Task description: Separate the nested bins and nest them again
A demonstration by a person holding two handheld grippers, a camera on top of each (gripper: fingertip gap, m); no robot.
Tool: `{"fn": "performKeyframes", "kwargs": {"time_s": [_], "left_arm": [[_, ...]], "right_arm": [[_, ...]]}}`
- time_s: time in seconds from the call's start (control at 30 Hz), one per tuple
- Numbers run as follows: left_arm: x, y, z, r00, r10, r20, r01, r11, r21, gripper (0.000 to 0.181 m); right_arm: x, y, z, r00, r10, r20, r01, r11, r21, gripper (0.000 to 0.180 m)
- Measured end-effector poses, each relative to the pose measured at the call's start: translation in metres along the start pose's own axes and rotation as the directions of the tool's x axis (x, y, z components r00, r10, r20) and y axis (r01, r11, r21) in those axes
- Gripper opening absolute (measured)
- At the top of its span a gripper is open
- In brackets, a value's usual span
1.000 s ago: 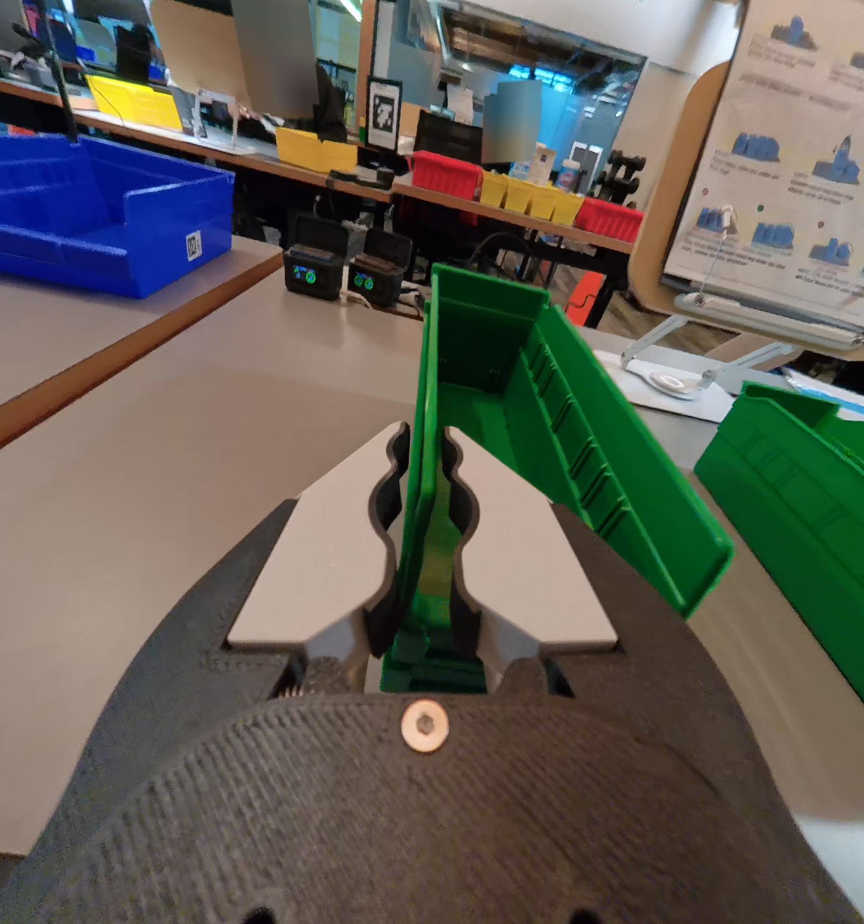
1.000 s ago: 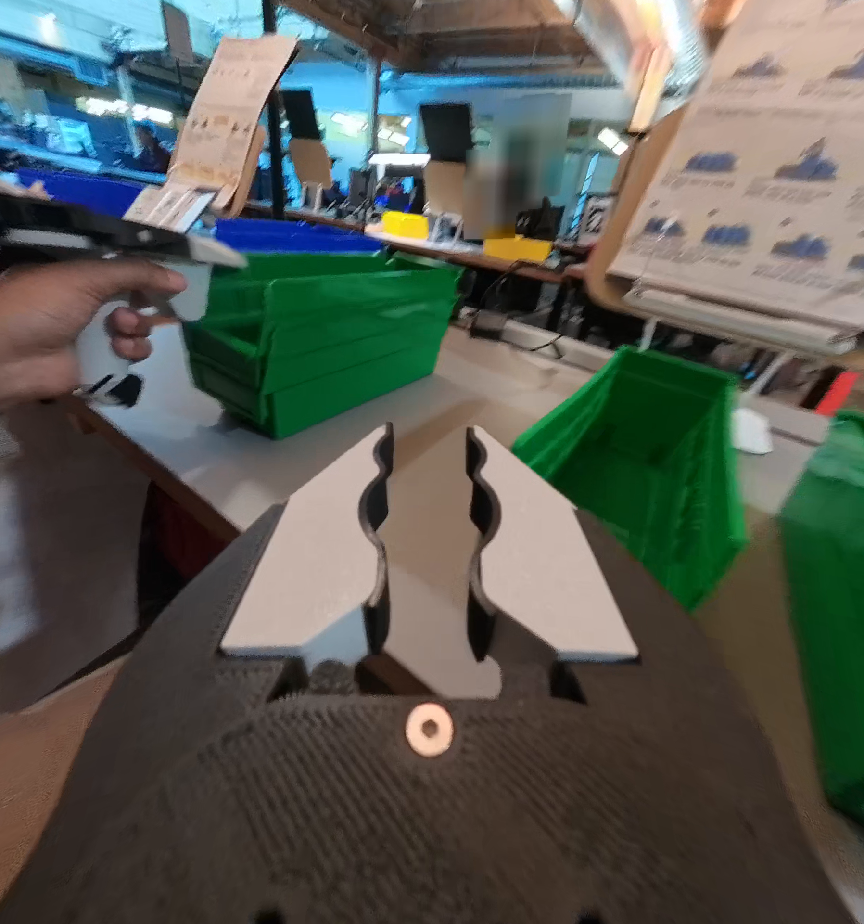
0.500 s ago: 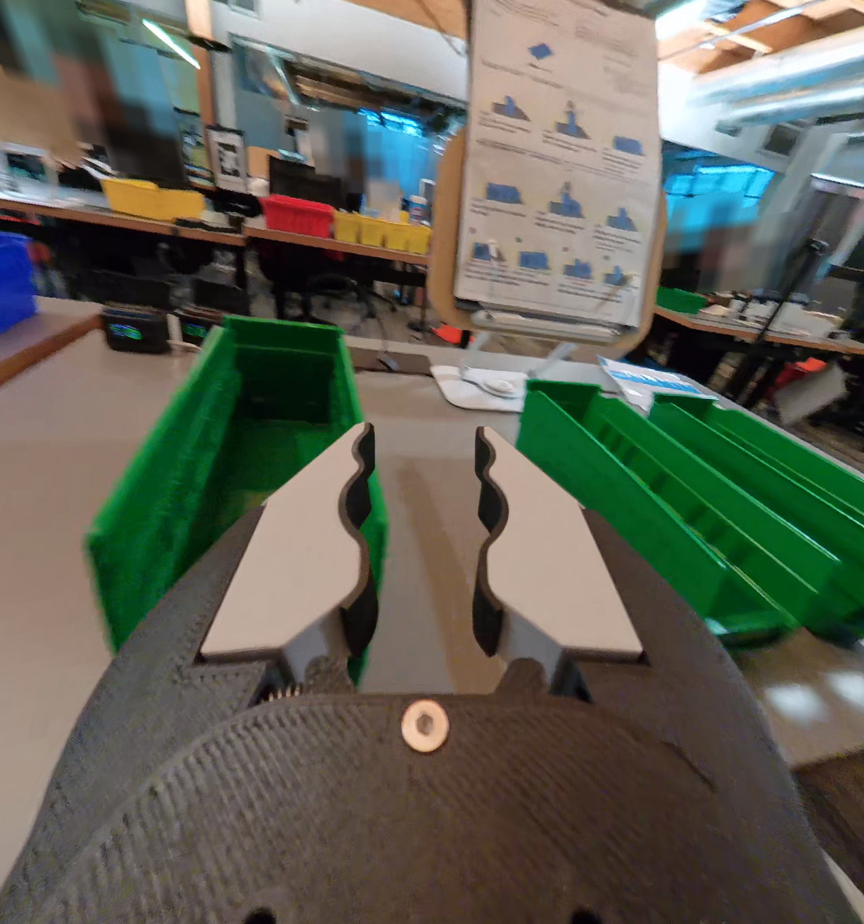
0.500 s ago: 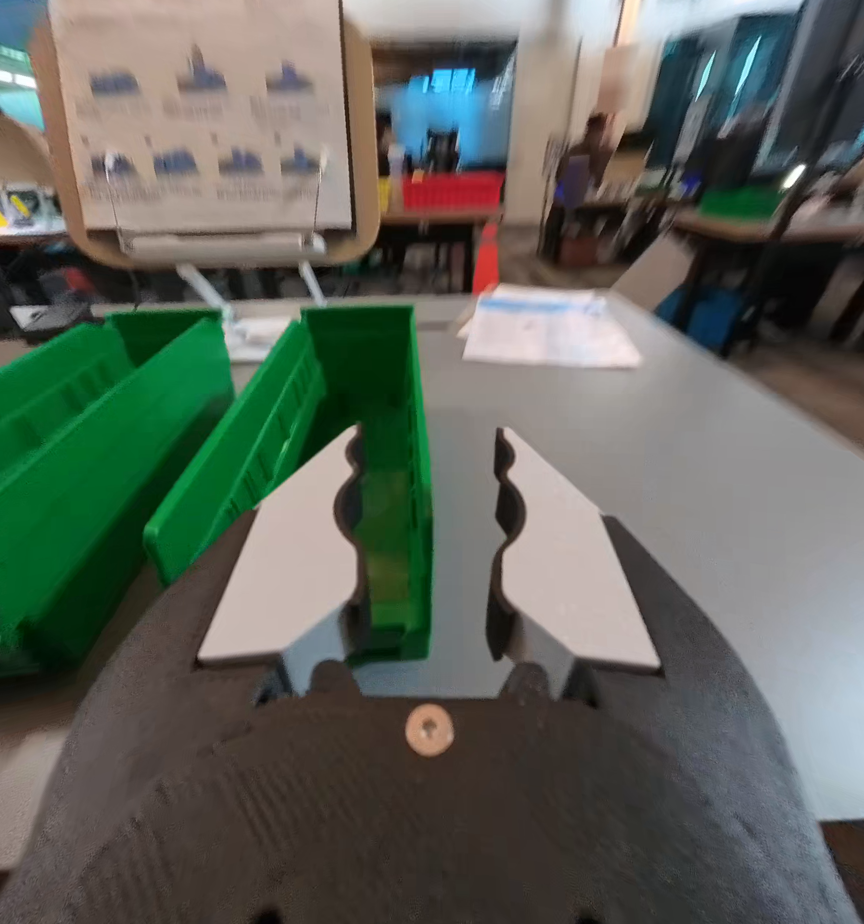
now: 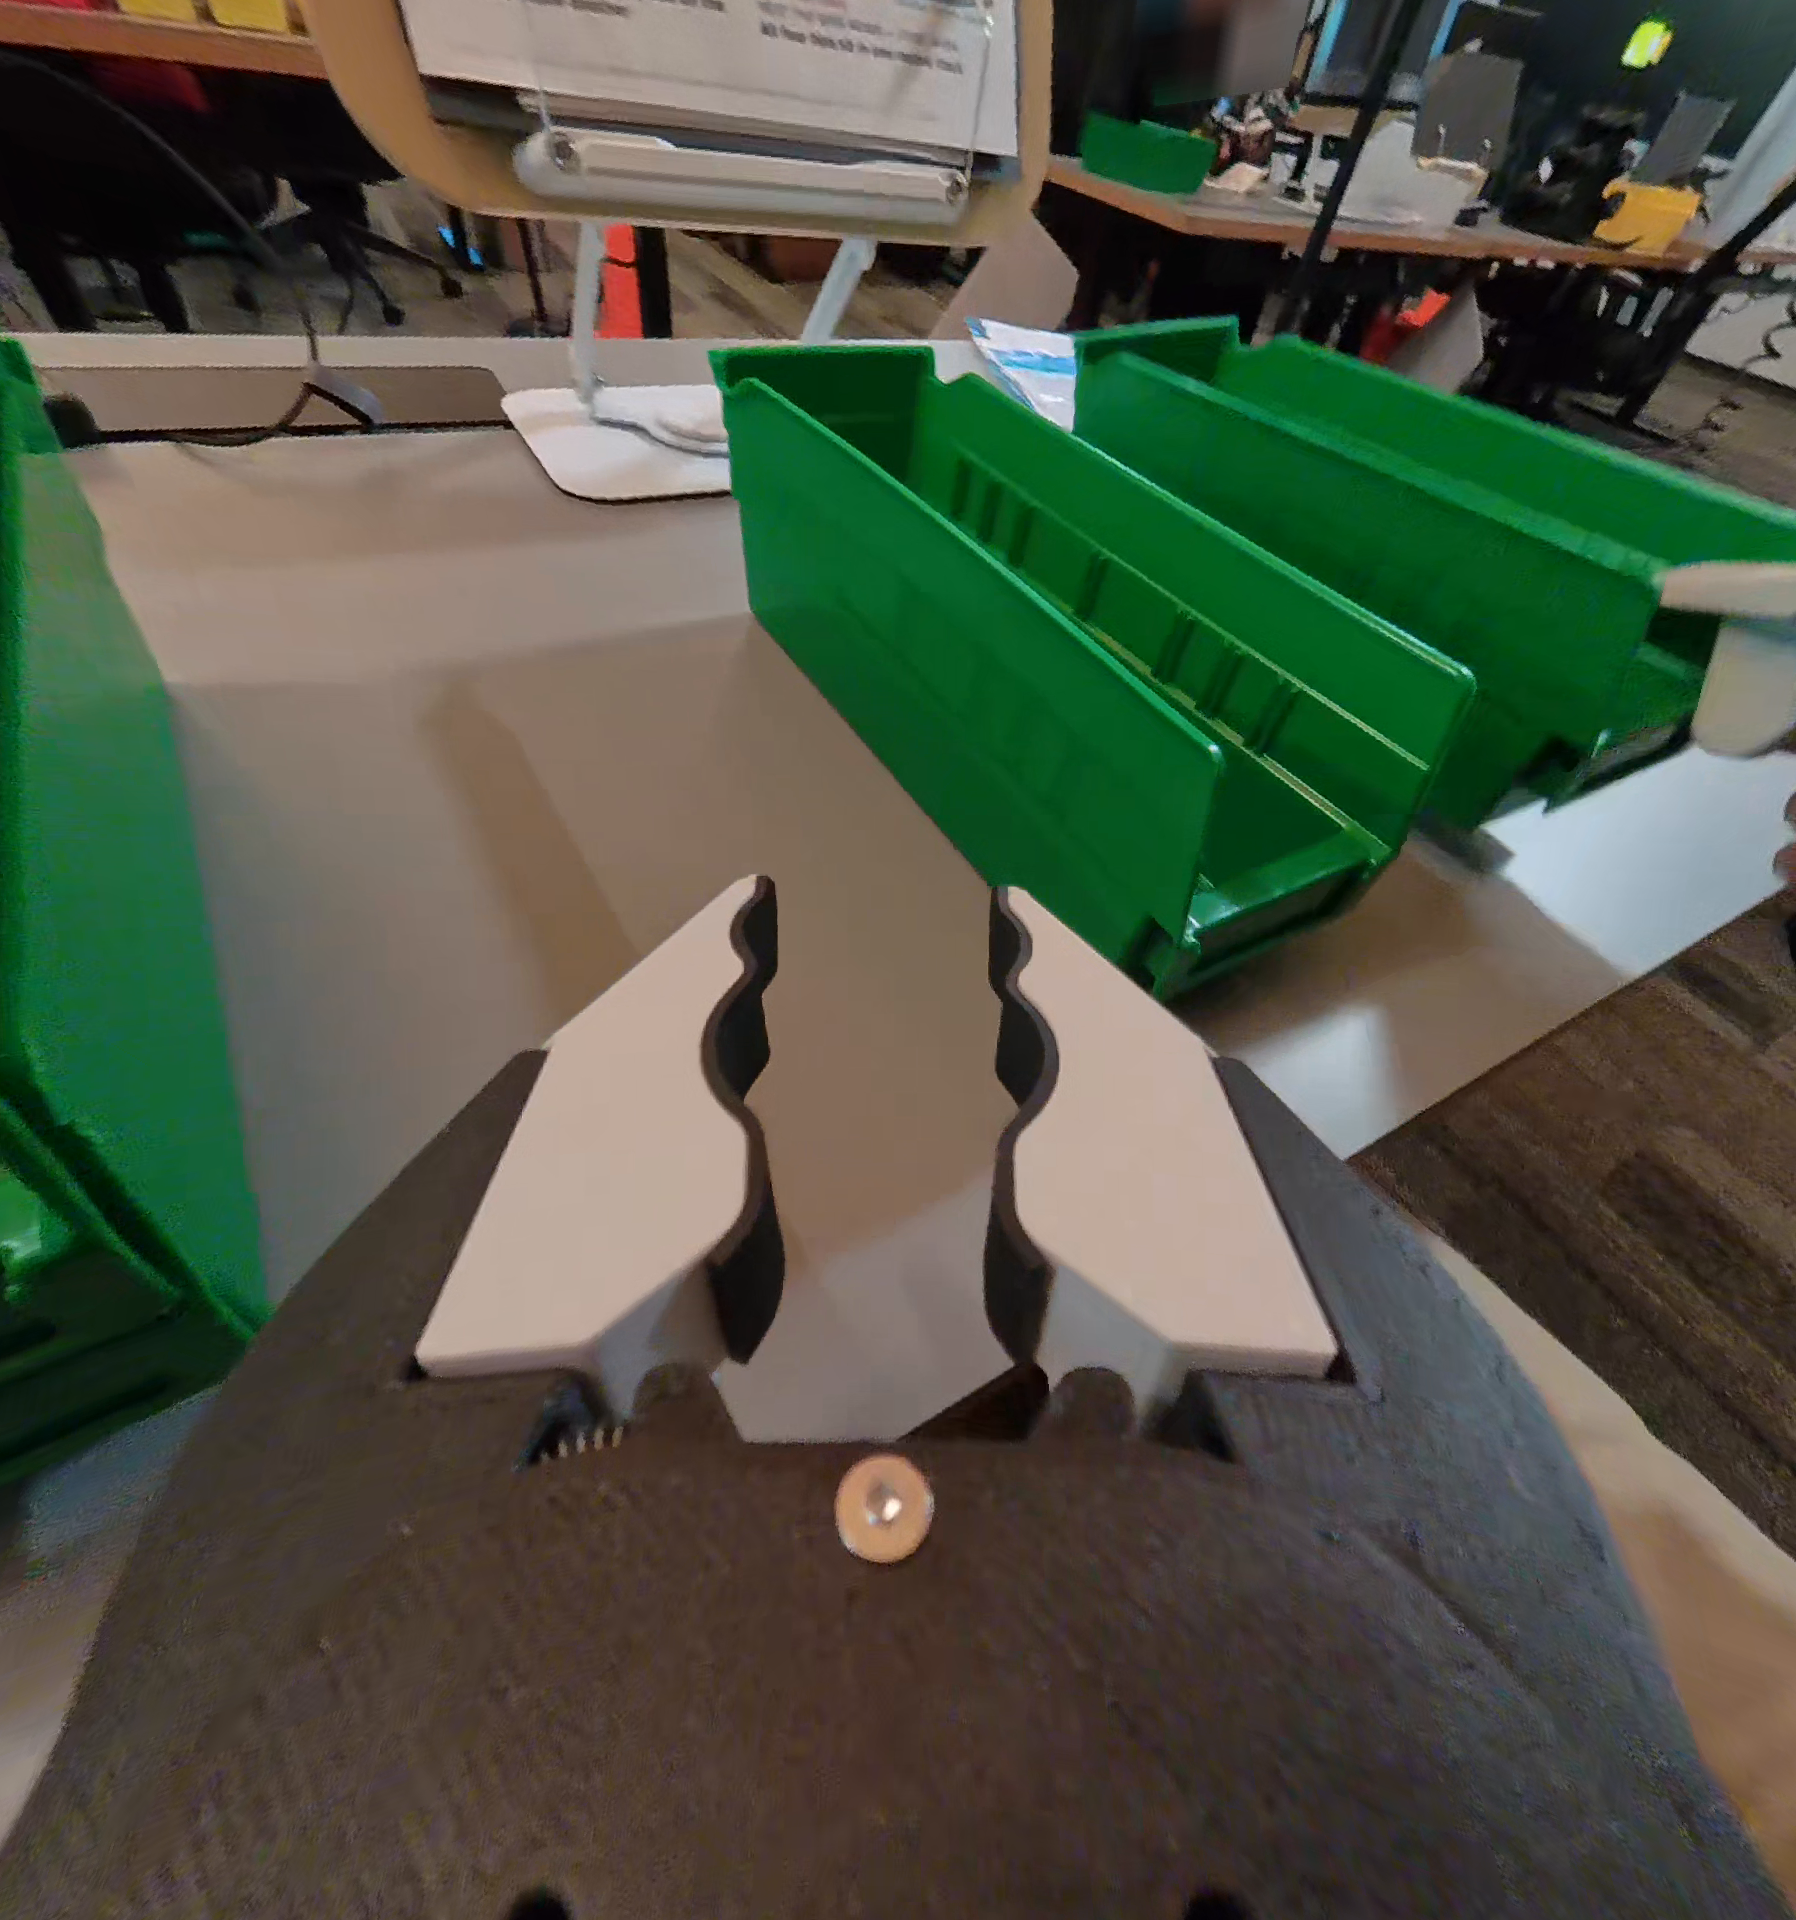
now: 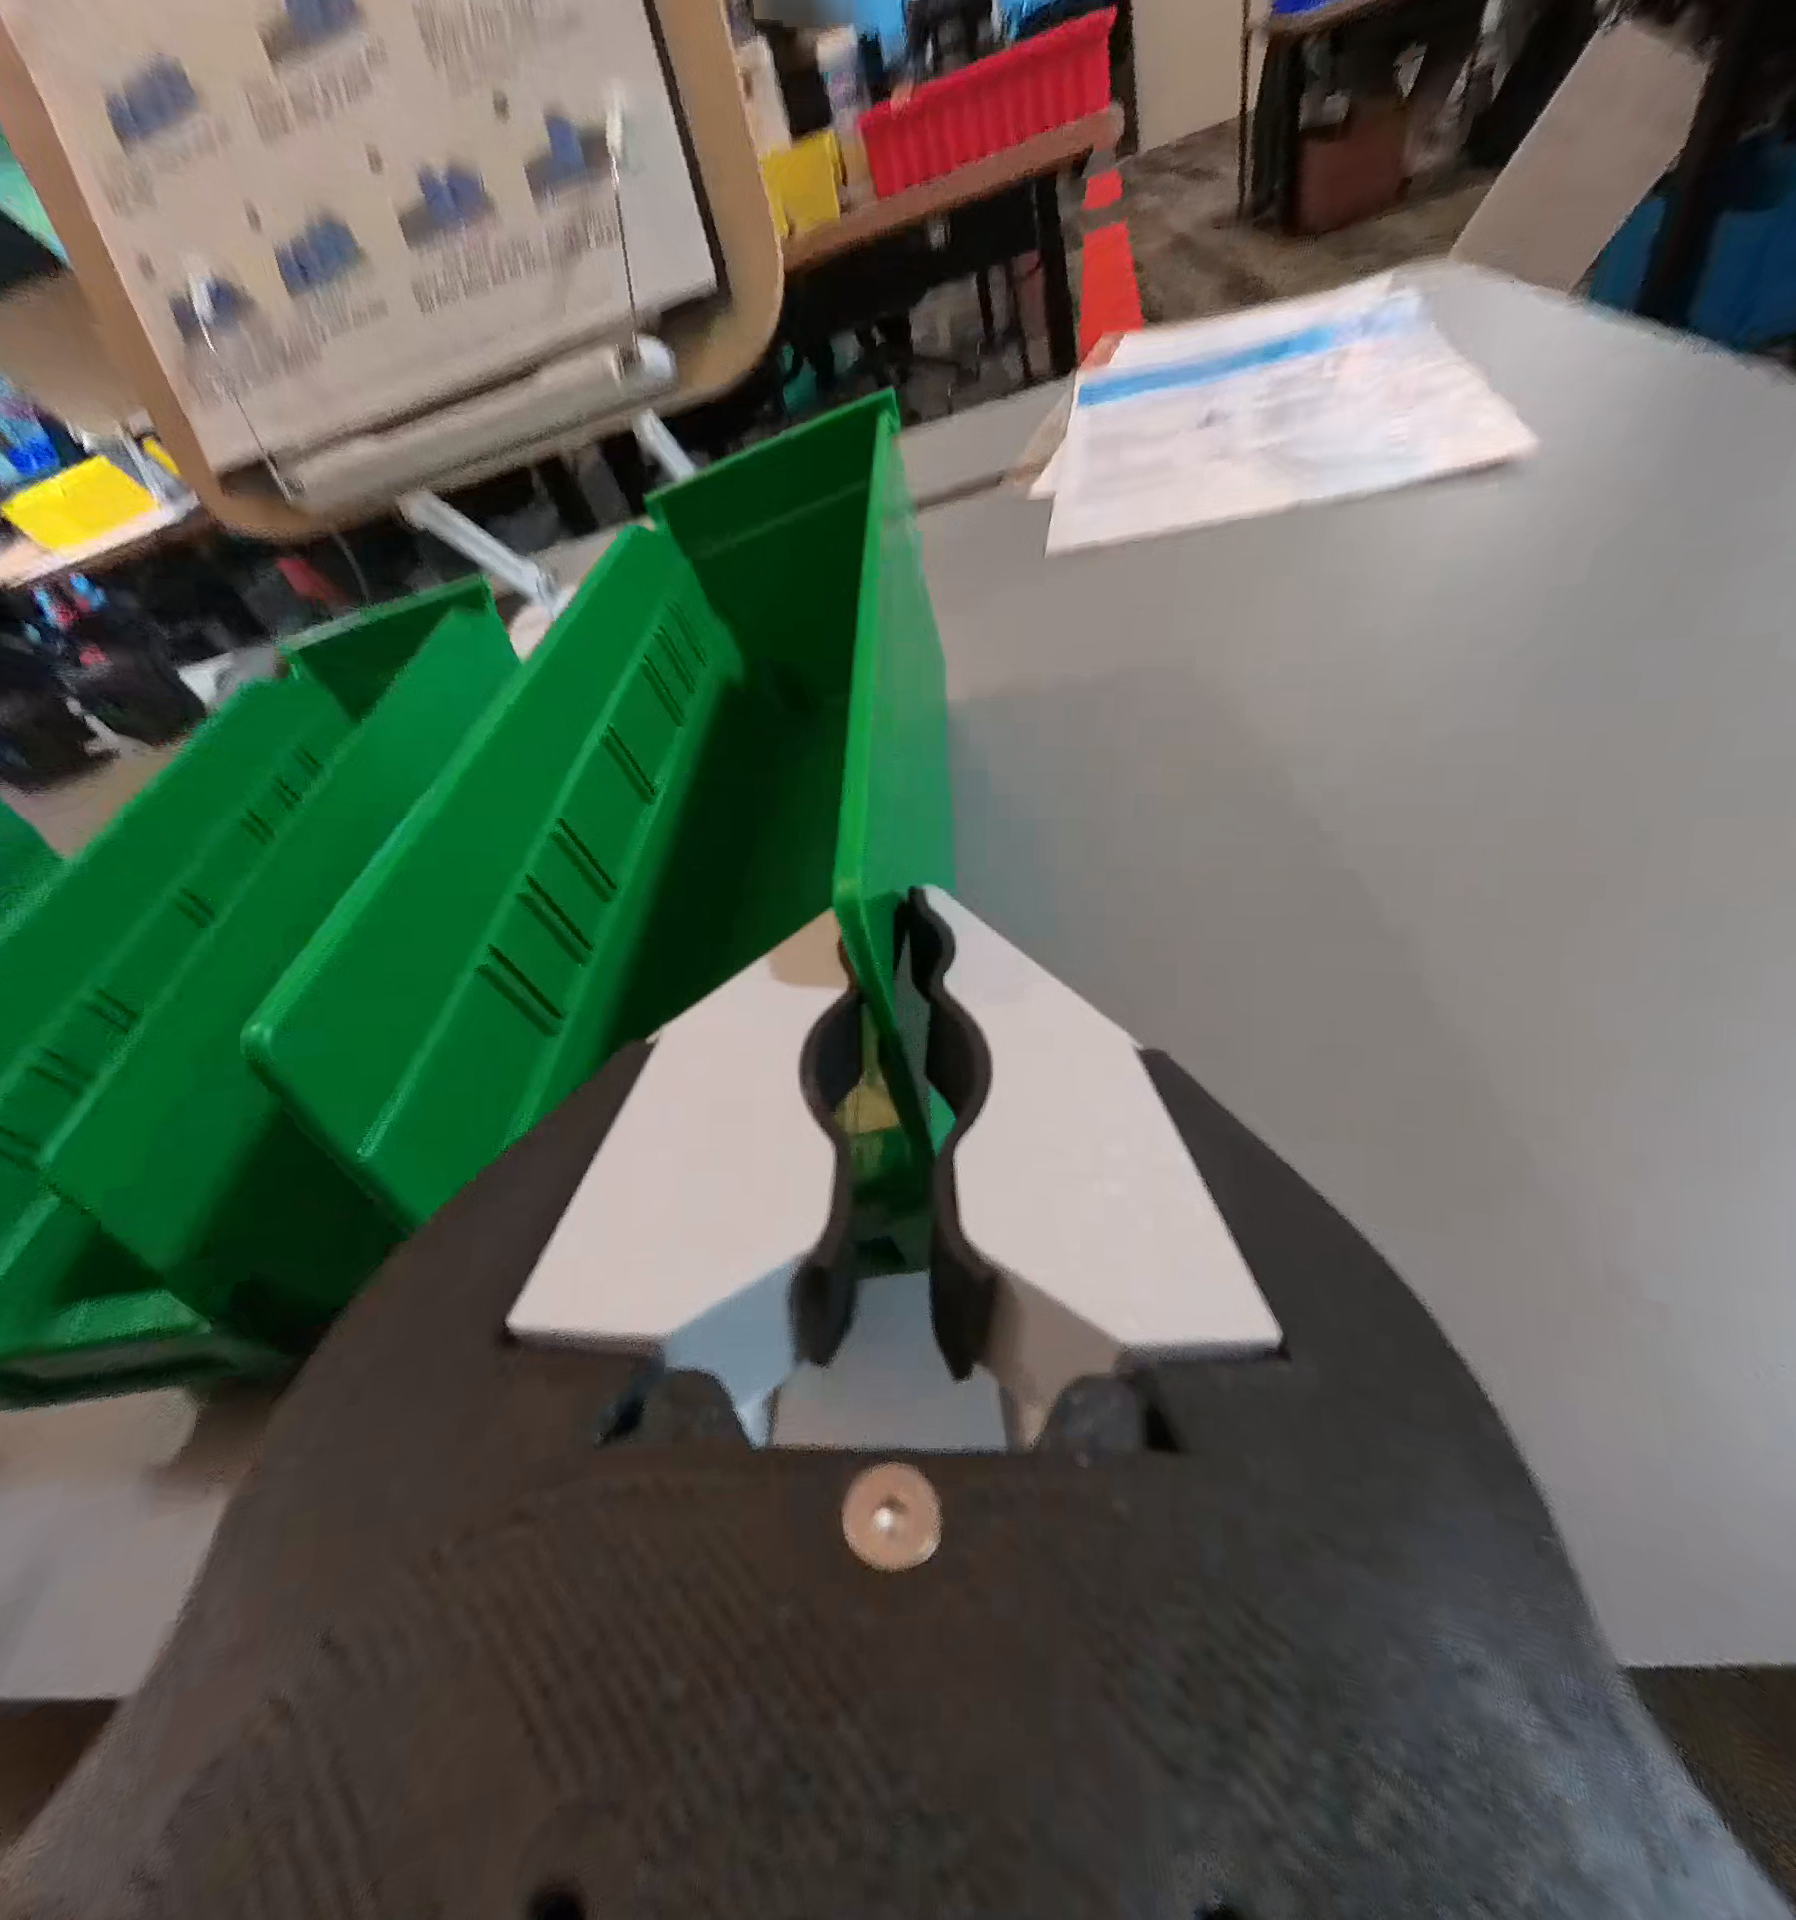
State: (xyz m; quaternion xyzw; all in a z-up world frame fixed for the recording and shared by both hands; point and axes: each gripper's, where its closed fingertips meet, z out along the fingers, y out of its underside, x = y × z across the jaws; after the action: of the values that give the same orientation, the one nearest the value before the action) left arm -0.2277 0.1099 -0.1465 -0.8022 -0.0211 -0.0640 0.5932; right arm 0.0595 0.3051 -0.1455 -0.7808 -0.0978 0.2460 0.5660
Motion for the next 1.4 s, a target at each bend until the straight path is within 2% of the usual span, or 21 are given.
{"fn": "performKeyframes", "kwargs": {"time_s": [0.03, 0.13, 0.23, 0.4, 0.57, 0.67, 0.77, 0.97, 1.03, 1.1, 1.17, 1.23, 1.4], "left_arm": [[0.003, 0.001, 0.000, 1.000, 0.010, -0.005, -0.010, 1.000, -0.004, 0.039], [0.014, -0.003, -0.001, 0.999, 0.023, -0.027, -0.022, 1.000, 0.019, 0.041], [0.038, -0.007, -0.003, 0.995, 0.010, -0.097, -0.006, 0.999, 0.043, 0.045], [0.102, 0.002, -0.009, 0.973, 0.033, -0.229, -0.024, 0.999, 0.043, 0.058], [0.131, -0.016, -0.028, 0.964, 0.004, -0.265, 0.043, 0.984, 0.172, 0.062], [0.122, -0.028, -0.034, 0.962, -0.071, -0.262, 0.133, 0.965, 0.228, 0.061], [0.106, -0.030, -0.033, 0.970, -0.105, -0.220, 0.156, 0.960, 0.231, 0.062], [0.088, -0.036, -0.037, 0.977, -0.131, -0.171, 0.176, 0.943, 0.283, 0.040], [0.081, -0.034, -0.034, 0.977, -0.122, -0.173, 0.165, 0.952, 0.259, 0.029], [0.065, -0.035, -0.033, 0.972, -0.183, -0.147, 0.215, 0.945, 0.247, 0.011], [0.049, -0.036, -0.031, 0.957, -0.252, -0.143, 0.280, 0.932, 0.229, 0.001], [0.038, -0.041, -0.033, 0.947, -0.282, -0.154, 0.313, 0.916, 0.250, 0.000], [0.017, -0.069, -0.046, 0.969, -0.213, -0.125, 0.243, 0.913, 0.329, 0.001]], "right_arm": [[-0.003, -0.009, -0.006, 1.000, -0.016, -0.013, 0.016, 0.999, 0.051, 0.003], [-0.022, -0.044, -0.029, 0.995, -0.093, -0.046, 0.102, 0.967, 0.235, 0.003], [-0.063, -0.067, -0.054, 0.988, -0.155, 0.006, 0.140, 0.912, 0.385, 0.002], [-0.146, -0.052, -0.066, 0.942, -0.284, 0.177, 0.204, 0.907, 0.369, 0.002], [-0.195, -0.044, -0.087, 0.892, -0.413, 0.182, 0.308, 0.851, 0.425, 0.002], [-0.218, -0.036, -0.100, 0.877, -0.446, 0.179, 0.325, 0.825, 0.461, 0.002], [-0.236, -0.023, -0.105, 0.859, -0.483, 0.169, 0.361, 0.806, 0.470, 0.002], [-0.252, -0.005, -0.108, 0.859, -0.476, 0.190, 0.349, 0.815, 0.462, 0.004], [-0.261, -0.004, -0.115, 0.832, -0.510, 0.216, 0.356, 0.791, 0.497, 0.012], [-0.274, 0.004, -0.122, 0.792, -0.553, 0.258, 0.369, 0.771, 0.519, 0.022], [-0.286, 0.014, -0.125, 0.759, -0.589, 0.277, 0.393, 0.754, 0.527, 0.029], [-0.292, 0.022, -0.126, 0.749, -0.591, 0.299, 0.393, 0.760, 0.518, 0.036], [-0.304, 0.034, -0.132, 0.708, -0.587, 0.393, 0.361, 0.778, 0.514, 0.034]]}}
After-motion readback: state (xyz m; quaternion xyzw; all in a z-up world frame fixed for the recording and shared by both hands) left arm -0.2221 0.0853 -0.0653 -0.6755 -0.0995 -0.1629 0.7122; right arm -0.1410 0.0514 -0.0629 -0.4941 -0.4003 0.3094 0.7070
